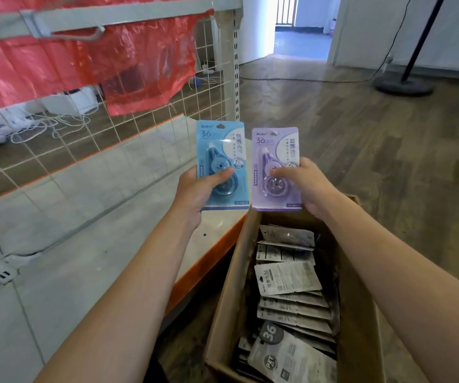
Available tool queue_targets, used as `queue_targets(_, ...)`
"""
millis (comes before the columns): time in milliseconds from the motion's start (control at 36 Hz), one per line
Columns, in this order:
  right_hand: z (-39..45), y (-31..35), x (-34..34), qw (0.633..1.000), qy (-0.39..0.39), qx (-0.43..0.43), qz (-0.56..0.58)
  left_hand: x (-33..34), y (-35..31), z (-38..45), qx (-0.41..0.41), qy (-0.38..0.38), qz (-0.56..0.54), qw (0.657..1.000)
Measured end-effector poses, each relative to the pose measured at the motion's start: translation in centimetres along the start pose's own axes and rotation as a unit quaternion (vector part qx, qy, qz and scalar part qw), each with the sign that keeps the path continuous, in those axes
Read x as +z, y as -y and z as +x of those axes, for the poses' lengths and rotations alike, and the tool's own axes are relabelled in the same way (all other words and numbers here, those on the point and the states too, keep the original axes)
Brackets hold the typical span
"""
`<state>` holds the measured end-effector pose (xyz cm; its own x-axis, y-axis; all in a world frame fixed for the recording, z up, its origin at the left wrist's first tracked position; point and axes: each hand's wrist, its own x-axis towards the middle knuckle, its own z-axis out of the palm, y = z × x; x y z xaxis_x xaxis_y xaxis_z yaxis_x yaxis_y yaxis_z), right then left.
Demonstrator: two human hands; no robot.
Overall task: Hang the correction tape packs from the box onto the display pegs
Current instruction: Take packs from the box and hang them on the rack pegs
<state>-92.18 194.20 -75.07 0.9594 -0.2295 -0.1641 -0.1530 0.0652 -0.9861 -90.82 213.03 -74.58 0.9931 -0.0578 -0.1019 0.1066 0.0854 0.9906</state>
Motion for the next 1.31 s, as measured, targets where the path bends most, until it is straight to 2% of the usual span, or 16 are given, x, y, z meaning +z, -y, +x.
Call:
queue_targets(139, -0.9, 1.5, 1.4, 0.999, 0.039, -0.009, 0.026, -0.6, -2.0, -1.2, 0.017, -0.020, -0.018, 0.999)
queue_targets(278, -1.9, 4.1, 3.5, 0.995, 0.068, -0.049, 0.053, -1.6, -5.1, -3.0, 0.079, -0.040, -0.034, 0.995)
queue_targets(472, -2.8, 11.3, 6.3, 0.981, 0.133, -0.128, 0.053, -2.2, -12.1, -4.6, 0.163, -0.071, 0.018, 0.984)
queue_targets(639, -3.3, 16.7, 7.1, 0.969, 0.149, -0.176, 0.092, -2.2, -17.8, -4.9, 0.199, -0.070, 0.035, 0.977)
queue_targets(778, -3.5, 17.1, 6.7, 0.965, 0.133, -0.200, 0.101, -2.0, -18.4, -4.3, 0.215, -0.067, 0.022, 0.974)
queue_targets(861, -2.8, 16.4, 6.4, 0.967, 0.137, -0.189, 0.103, -1.6, -17.4, -3.6, 0.207, -0.068, 0.021, 0.976)
queue_targets(1056, -0.2, 17.5, 5.0, 0.985, 0.066, -0.135, 0.084, 1.1, -18.0, -1.2, 0.179, -0.056, 0.024, 0.982)
queue_targets(1222, -0.3, 21.7, 2.5, 0.997, -0.001, -0.058, 0.057, 4.3, -22.3, -0.3, 0.109, -0.024, 0.029, 0.993)
queue_targets(1306, -0.5, 25.2, 1.5, 0.999, -0.030, -0.027, 0.028, 6.1, -25.4, -0.6, 0.073, -0.033, 0.036, 0.996)
